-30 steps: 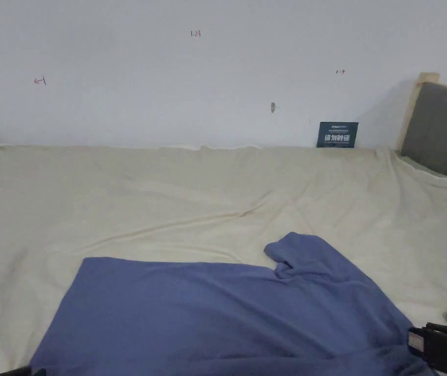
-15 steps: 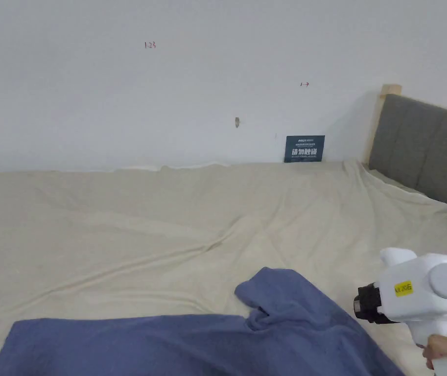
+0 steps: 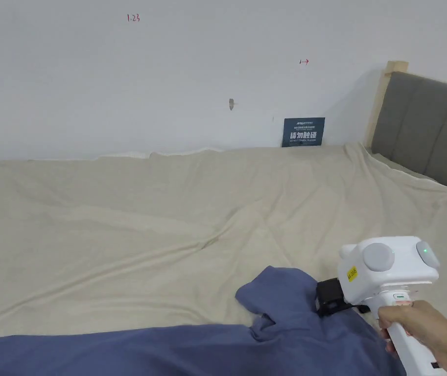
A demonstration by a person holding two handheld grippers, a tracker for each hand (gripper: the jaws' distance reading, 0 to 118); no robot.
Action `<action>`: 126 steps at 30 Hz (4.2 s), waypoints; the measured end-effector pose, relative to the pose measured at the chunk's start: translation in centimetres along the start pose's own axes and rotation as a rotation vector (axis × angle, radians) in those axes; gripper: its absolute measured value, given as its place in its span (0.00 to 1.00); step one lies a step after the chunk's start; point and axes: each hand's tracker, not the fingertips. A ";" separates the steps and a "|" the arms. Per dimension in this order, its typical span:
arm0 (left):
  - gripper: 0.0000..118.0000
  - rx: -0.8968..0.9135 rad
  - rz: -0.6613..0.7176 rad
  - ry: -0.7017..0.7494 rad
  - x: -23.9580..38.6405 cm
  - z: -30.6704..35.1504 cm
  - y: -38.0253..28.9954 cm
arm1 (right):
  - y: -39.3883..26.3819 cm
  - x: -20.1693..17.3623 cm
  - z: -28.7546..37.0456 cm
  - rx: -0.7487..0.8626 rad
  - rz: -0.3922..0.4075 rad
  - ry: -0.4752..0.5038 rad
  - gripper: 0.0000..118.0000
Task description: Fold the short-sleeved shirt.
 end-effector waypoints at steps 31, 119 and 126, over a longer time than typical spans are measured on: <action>0.98 -0.198 -0.022 0.039 -3.1 -16.4 13.1 | -0.8 -1.0 6.0 0.094 0.042 0.026 0.00; 0.66 -0.108 0.629 -0.574 -15.7 3.6 -11.7 | -32.7 -26.6 16.5 0.137 0.214 0.518 0.00; 0.79 -0.112 0.580 -0.597 -15.7 1.9 -11.6 | -32.6 -25.9 15.9 0.117 0.194 0.493 0.00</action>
